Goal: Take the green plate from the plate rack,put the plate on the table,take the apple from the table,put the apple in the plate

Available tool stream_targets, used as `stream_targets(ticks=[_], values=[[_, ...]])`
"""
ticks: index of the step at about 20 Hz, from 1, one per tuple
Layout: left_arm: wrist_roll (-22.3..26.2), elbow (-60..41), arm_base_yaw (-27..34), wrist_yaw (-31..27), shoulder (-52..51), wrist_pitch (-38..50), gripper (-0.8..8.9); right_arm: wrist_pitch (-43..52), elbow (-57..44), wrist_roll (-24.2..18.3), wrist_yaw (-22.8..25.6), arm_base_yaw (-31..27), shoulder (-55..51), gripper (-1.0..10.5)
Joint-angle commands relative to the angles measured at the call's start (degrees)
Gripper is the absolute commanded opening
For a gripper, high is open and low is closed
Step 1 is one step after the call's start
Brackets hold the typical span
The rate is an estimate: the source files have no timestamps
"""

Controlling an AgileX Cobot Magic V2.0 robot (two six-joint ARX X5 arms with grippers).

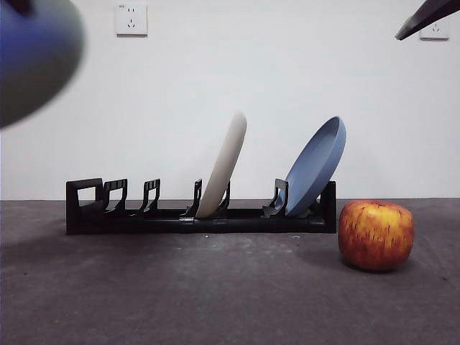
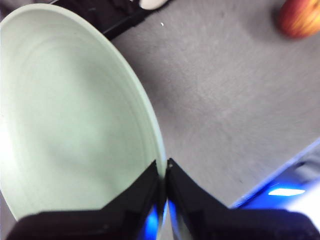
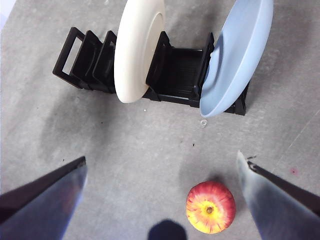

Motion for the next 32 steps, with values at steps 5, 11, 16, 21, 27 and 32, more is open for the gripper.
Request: stream_targets(ticks=[5,11,16,21,27,32], values=[[-0.7,0.04,-20.68,-19.45,20.22,11.04,-0.08,-1.05,0.31,0.22,0.04,0.02,0.07,5.0],[2.05,0.04,-25.33,-20.52,36.0,19.87,-0.08,-1.51,0.31,0.13,0.46,0.02,0.07,5.0],[2.49,0.04,-24.59,-16.02,41.16,24.76,-0.08,-1.88,0.31,-0.28,0.48,0.02,0.07,5.0],[1.29,0.04,-24.04,-10.73,43.32,25.92,-0.08,-2.12,0.31,-0.44,0.46,0.02,0.07,5.0],[1.18,0.02,-22.27,-3.39,44.37,25.64,-0.08,-2.8,0.31,-0.44,0.46,0.02,0.07,5.0],[0.94,0.04,-21.7,-1.75,44.48,24.79,0.08,-3.06,0.31,-0.44,0.44,0.02,0.07,5.0]])
